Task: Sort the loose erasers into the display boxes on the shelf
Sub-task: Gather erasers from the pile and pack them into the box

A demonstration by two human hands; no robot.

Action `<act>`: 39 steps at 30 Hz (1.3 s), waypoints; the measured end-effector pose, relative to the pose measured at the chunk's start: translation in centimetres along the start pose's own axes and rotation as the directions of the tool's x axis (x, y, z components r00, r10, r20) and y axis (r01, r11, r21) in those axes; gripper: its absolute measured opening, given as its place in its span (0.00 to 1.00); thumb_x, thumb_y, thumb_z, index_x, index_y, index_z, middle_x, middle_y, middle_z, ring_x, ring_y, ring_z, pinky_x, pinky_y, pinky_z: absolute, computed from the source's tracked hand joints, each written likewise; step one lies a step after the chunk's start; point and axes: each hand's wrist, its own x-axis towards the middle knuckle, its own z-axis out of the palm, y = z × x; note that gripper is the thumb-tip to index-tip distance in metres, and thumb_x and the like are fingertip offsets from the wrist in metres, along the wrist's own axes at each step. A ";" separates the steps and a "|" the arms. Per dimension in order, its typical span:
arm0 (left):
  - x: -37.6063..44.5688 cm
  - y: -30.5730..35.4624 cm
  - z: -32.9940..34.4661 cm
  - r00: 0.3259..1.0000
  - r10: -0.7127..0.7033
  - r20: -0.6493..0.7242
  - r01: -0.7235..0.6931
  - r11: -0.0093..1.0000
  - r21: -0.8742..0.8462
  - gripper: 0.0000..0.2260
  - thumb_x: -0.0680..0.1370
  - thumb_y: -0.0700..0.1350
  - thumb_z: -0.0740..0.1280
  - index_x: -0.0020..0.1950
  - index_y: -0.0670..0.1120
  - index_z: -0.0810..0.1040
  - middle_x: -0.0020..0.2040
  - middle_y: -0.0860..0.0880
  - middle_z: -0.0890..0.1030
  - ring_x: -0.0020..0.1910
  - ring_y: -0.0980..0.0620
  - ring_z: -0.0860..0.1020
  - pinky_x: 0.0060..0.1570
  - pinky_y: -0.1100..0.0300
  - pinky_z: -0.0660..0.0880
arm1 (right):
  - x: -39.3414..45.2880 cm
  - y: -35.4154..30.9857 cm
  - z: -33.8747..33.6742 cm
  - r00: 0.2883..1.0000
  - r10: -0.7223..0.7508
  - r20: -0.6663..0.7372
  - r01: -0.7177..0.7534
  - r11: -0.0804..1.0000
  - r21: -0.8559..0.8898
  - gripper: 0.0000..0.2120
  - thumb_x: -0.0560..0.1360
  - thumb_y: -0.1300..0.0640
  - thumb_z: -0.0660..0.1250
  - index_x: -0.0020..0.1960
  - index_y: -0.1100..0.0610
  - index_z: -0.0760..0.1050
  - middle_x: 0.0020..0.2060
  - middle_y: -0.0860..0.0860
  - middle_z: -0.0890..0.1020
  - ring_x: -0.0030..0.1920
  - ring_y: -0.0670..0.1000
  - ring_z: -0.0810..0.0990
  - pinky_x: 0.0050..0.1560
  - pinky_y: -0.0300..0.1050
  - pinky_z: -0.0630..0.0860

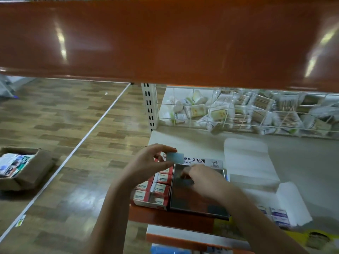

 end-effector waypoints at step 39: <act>1.8 1.5 8.0 0.936 0.017 0.353 -0.262 0.705 0.659 0.16 0.78 0.52 0.63 0.64 0.47 0.74 0.59 0.47 0.75 0.57 0.50 0.73 0.58 0.57 0.70 | -7.9 2.9 -1.7 0.856 0.493 -0.156 -0.445 0.856 0.262 0.15 0.78 0.44 0.58 0.58 0.54 0.66 0.42 0.51 0.79 0.42 0.51 0.78 0.45 0.48 0.76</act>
